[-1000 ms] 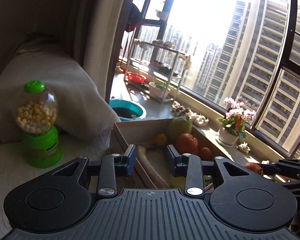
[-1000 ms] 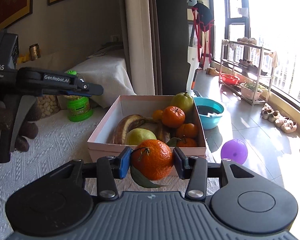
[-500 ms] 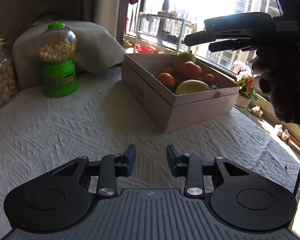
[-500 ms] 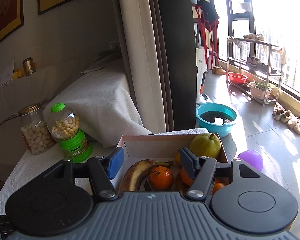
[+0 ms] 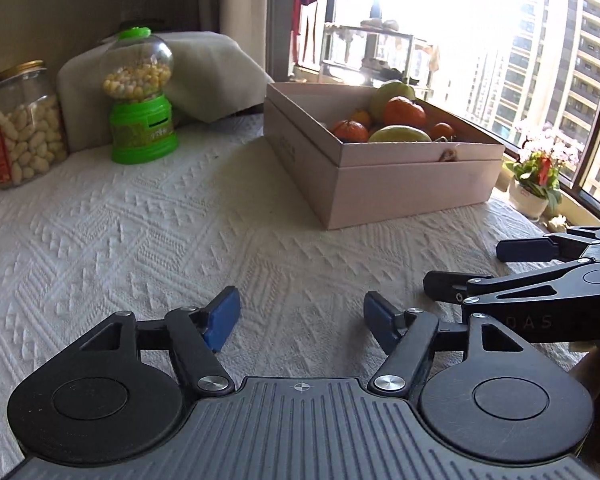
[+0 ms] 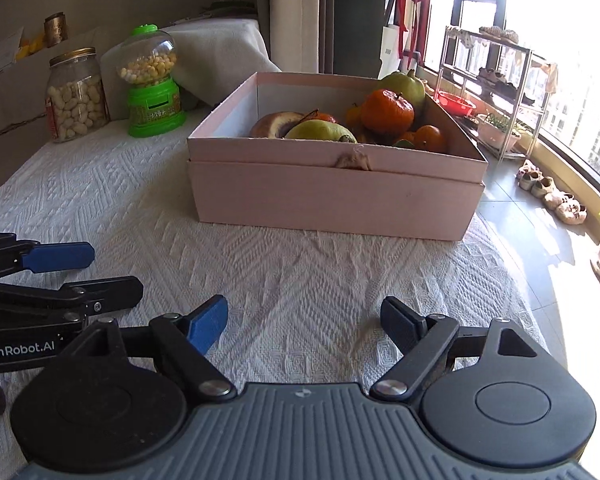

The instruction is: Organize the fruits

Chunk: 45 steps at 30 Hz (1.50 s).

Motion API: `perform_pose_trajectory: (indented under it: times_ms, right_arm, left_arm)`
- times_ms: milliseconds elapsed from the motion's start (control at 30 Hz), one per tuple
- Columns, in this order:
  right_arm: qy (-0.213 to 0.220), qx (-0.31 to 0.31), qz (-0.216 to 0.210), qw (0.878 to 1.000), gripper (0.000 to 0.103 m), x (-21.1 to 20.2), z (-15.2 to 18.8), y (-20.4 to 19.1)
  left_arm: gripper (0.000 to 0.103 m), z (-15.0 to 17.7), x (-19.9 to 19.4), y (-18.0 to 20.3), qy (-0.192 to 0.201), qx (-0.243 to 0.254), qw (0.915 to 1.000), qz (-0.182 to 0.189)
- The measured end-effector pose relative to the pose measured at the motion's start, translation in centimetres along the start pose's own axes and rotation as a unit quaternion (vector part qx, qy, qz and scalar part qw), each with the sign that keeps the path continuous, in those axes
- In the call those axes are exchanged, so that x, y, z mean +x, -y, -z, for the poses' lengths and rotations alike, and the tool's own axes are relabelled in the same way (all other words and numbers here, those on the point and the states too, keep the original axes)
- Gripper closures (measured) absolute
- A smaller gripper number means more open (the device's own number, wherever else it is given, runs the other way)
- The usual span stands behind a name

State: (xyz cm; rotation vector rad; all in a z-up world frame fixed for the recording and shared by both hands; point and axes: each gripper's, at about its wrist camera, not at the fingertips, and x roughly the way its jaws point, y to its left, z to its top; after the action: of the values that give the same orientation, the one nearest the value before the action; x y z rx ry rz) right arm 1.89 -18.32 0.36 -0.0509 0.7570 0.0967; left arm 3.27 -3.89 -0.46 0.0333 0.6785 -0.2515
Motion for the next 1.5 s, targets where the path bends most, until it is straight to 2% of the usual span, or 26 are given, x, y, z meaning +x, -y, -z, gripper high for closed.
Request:
perform_pose_trajectory:
  times_ms: [100,233,433,567,1500]
  right_arm:
    - [0.001,0.024,0.034,0.999,0.017,0.0,0.3,1.1]
    - [-0.002,0.059,0.058,0.997,0.009,-0.1,0.6,2.3]
    - [0.0,0.066,0.069,0.995,0.0,0.0,1.1,2.3]
    - [0.02,0.067,0.073,0.995,0.0,-0.2,1.7,2.4]
    - [0.021,0.065,0.072,0.995,0.0,-0.3,1.8,2.5]
  left_arm:
    - [0.026,0.0,0.2,0.8,0.004,0.002,0.9997,-0.024]
    - [0.025,-0.1,0.6,1.2,0.007,-0.001,0.999,-0.043]
    - [0.023,-0.3,1.0,1.4,0.007,-0.004,0.9987,-0.05]
    - [0.022,-0.5,1.3,1.6,0.006,-0.002,0.9986,-0.052]
    - [0.021,-0.5,1.4,1.5,0.006,-0.004,0.9987,-0.051]
